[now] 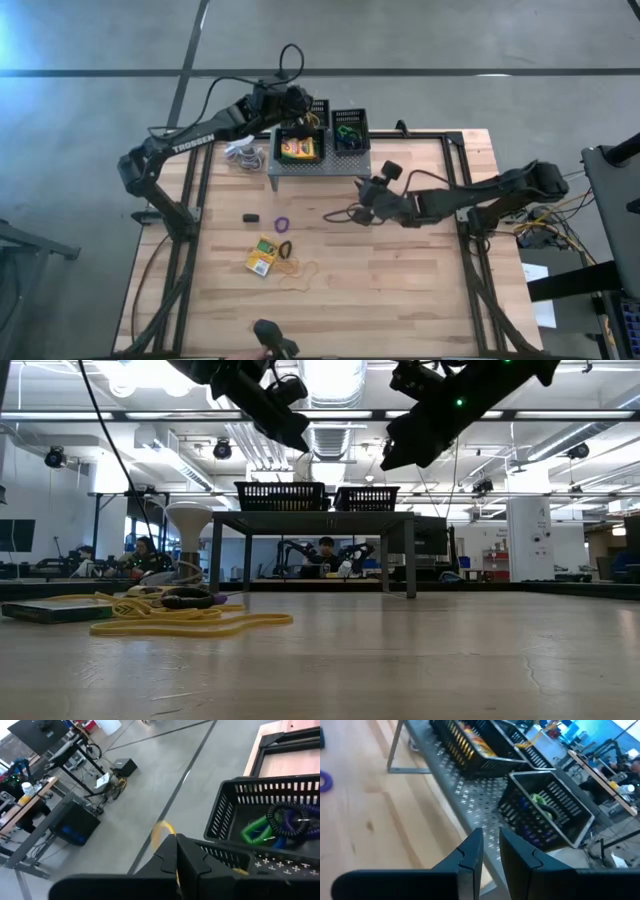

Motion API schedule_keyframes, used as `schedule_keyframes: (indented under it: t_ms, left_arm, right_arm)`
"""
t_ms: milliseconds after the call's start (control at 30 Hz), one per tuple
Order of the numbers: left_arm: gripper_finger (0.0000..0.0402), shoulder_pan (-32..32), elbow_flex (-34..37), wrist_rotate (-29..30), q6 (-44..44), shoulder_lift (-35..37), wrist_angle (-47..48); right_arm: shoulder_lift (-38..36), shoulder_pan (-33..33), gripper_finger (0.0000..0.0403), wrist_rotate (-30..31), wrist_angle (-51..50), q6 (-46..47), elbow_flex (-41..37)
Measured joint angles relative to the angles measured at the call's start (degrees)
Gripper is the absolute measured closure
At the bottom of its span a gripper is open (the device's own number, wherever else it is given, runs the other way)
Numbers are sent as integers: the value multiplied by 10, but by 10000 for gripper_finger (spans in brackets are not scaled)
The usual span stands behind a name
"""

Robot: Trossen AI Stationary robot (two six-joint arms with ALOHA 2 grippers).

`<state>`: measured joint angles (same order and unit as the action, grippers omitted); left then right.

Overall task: Pick & Place Office Desk Supplies
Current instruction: Put the yellow rubber band into the top left black bin on the shelf, then put the black spring keychain into the right black bin on the shelf

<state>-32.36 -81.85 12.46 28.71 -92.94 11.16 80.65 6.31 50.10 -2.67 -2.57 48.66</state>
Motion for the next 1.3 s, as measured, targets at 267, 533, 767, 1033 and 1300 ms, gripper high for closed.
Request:
schedule_keyframes:
  t_ms: [267, 533, 767, 1033, 1300]
  left_arm:
    - [401, -26, 32, 14, 11, 0, -60]
    - [401, -65, 81, -30, 9, -2, -74]
    - [355, -66, 82, -52, -23, 0, -9]
    - [258, -55, -25, -71, -134, 8, 251]
    - [257, 47, 1, -71, -186, 121, 331]
  right_arm:
    - [-16, -5, 344, 0, 8, 21, 0]
    - [-9, -20, 344, -1, 52, 23, 0]
    - [10, -18, 344, -25, 78, 39, 1]
    - [9, 0, 344, -145, 96, 126, 0]
    - [17, 13, 344, -239, 159, 161, 0]
